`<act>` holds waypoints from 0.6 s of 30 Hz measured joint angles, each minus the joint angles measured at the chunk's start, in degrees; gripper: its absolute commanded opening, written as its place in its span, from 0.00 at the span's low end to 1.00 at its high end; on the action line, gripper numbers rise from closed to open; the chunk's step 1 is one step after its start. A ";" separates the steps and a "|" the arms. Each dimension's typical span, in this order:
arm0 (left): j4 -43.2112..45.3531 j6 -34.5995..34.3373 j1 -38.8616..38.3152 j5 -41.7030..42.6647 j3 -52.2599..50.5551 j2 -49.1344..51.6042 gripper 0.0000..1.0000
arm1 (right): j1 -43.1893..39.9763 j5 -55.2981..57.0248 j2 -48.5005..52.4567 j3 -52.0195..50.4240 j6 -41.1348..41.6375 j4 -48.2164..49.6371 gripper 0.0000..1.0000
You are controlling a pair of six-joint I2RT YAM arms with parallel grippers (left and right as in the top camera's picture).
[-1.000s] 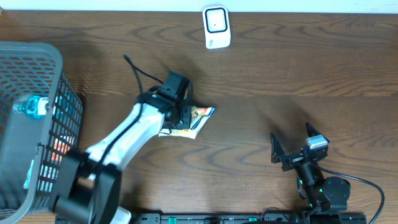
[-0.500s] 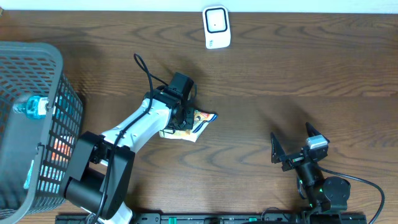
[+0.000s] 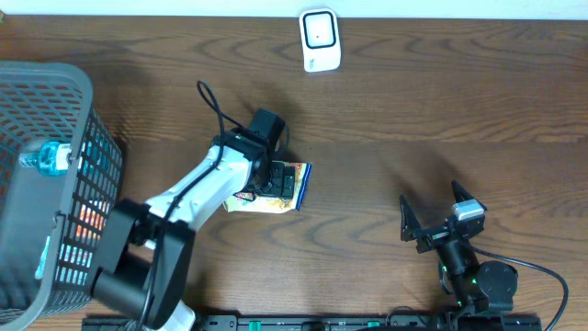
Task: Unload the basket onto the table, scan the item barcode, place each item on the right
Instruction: 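Lift the wipes pack out and lower it onto the table center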
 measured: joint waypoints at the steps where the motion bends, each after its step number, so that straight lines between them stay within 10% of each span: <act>1: -0.28 0.00 0.00 -0.15 0.00 -1.44 0.99 | 0.00 0.00 0.00 0.00 0.00 0.00 0.99; 18: 0.09 0.00 0.26 -12.61 2.89 -42.25 1.00 | 0.00 0.00 0.00 0.00 0.00 0.00 0.99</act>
